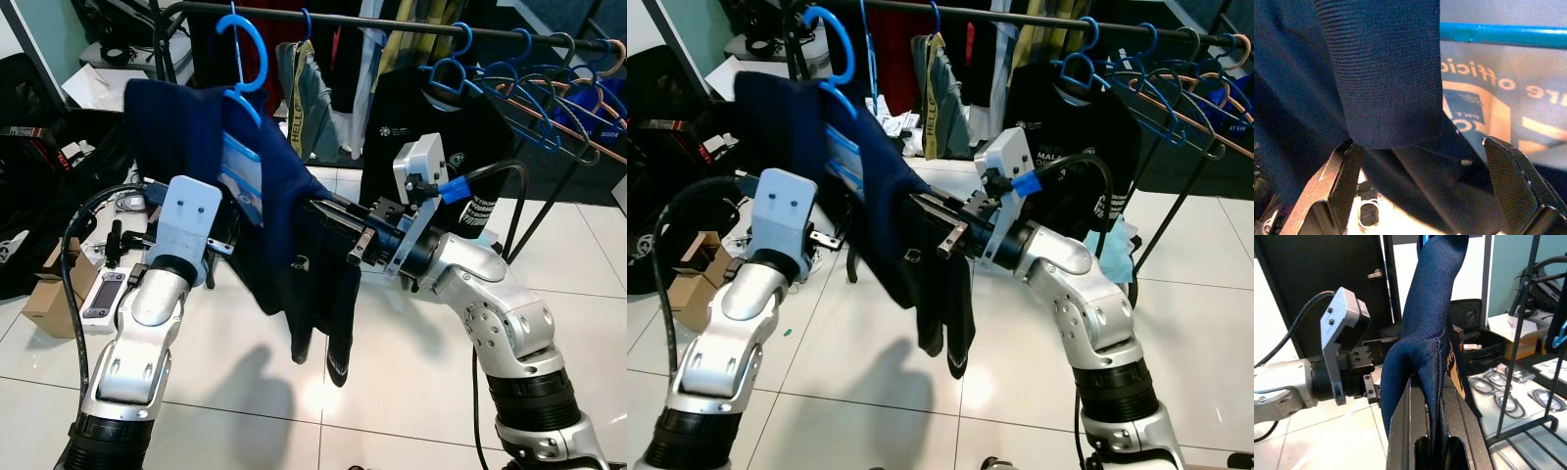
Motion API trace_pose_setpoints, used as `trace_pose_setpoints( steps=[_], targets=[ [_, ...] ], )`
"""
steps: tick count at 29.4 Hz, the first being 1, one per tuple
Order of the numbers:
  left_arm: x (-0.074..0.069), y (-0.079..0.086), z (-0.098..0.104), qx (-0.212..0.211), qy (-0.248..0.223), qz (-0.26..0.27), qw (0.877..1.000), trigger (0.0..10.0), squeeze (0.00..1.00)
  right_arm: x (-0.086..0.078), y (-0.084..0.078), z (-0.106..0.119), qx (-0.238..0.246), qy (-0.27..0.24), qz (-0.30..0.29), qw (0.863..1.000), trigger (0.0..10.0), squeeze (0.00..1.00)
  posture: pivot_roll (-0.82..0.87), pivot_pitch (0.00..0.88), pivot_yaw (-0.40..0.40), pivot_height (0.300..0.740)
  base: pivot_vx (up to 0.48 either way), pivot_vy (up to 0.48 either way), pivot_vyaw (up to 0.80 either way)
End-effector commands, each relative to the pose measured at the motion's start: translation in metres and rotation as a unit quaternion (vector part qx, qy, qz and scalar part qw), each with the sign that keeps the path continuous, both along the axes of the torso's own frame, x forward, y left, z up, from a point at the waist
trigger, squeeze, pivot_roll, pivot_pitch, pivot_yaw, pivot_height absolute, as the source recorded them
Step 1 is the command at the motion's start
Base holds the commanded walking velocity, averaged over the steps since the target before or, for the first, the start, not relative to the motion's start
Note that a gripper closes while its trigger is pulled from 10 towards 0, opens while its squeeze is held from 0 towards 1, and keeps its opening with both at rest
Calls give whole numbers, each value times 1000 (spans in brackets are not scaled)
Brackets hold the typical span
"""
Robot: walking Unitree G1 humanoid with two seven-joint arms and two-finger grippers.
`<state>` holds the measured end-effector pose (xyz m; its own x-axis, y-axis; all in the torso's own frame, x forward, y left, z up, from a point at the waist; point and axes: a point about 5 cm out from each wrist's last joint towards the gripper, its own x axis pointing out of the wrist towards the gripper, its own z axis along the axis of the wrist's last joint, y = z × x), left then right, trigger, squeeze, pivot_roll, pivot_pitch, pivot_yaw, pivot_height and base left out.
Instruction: Hang hanger
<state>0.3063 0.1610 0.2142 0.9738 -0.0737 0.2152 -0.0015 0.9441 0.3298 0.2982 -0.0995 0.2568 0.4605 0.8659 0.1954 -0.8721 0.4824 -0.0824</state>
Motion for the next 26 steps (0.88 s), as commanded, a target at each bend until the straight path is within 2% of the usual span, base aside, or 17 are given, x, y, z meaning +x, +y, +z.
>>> trace_pose_setpoints(
  steps=[1,4,5,6,7,12,26],
  targets=[
    [-2,1,5,-2,-8,4,1000,10000,0,-8,5,5,5,-14,25,1000,0,0,-70,148,10,740,0,0,0],
    [-2,0,5,-2,-9,4,1000,10000,0,-10,5,4,4,-13,32,999,0,0,-69,147,11,740,0,0,0],
    [-2,1,6,-4,-11,4,1000,9451,0,-10,5,4,3,-13,32,999,0,0,-68,149,11,740,0,0,0],
    [-2,1,6,-4,-11,4,1000,9451,0,-10,5,4,3,-13,32,999,0,0,-68,149,11,740,0,0,0],
    [-3,1,7,-5,-14,7,1000,0,0,-10,5,4,3,-13,31,999,0,0,-68,149,10,740,0,0,0],
    [-3,3,8,-4,-17,11,1000,0,0,-10,5,4,3,-12,31,999,0,0,-68,149,10,740,0,0,0],
    [-2,20,9,-6,-16,60,998,0,0,-10,1,3,-3,-12,29,999,0,0,-66,149,10,740,0,0,0]
  ],
)
